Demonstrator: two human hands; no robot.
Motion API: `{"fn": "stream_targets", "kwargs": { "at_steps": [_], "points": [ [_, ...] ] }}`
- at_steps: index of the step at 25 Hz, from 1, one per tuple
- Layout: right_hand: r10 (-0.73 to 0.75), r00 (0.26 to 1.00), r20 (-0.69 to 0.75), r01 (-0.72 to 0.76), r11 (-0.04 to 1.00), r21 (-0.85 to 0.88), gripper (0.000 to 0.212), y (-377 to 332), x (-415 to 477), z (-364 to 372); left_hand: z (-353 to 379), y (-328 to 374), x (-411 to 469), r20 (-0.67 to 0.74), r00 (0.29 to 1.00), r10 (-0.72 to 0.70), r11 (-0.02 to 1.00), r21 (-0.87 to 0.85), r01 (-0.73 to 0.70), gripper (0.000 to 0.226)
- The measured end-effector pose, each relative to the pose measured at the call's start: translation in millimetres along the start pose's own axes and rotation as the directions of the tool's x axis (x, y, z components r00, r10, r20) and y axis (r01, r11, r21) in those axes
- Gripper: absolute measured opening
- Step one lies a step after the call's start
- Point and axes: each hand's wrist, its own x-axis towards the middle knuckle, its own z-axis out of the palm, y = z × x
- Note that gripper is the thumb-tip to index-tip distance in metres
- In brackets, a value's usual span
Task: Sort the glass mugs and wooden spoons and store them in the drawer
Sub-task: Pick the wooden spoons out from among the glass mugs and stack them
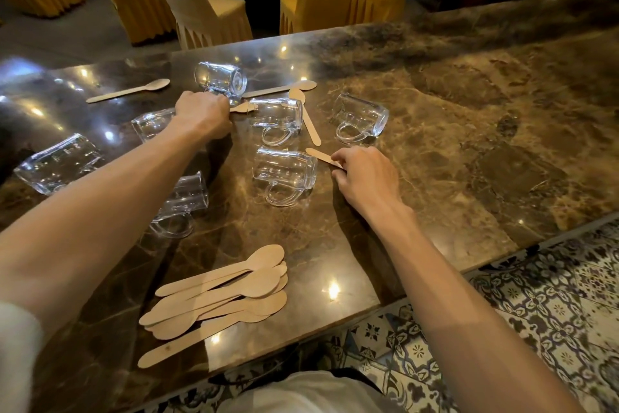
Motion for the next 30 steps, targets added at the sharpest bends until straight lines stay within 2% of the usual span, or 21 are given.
{"fn": "stream_targets", "kwargs": {
  "at_steps": [6, 11, 22, 26, 30],
  "points": [
    [0.019, 0.999, 0.033, -0.018, 1.0, -0.019, 0.022, 0.4, 3.1, 2.1, 7.4, -1.4, 2.8, -0.094, 0.995, 0.032, 0.999, -0.038, -0.036, 0.023],
    [0.055, 0.997, 0.056, -0.05, 0.995, -0.083, 0.019, -0.3, 7.2, 4.6, 9.6, -1.5, 2.4, -0.104, 0.994, 0.021, 0.995, -0.091, -0.03, 0.019],
    [0.02, 0.999, 0.038, -0.022, 0.999, 0.041, 0.017, -3.2, 2.6, -0.5, 4.6, -8.9, 1.6, -0.153, 0.986, -0.064, 0.958, -0.287, 0.017, 0.021],
    [0.009, 1.0, -0.025, -0.007, 0.997, 0.071, 0.018, -5.4, 0.8, -5.3, 0.9, -10.1, -1.5, -0.188, 0.977, -0.096, 0.928, -0.372, 0.02, 0.019],
    [-0.03, 0.994, -0.109, 0.039, 0.996, 0.078, 0.014, -13.4, 0.8, -11.9, -9.8, -11.0, -6.1, -0.29, 0.947, -0.137, 0.899, -0.438, -0.005, 0.016]
  ]
}}
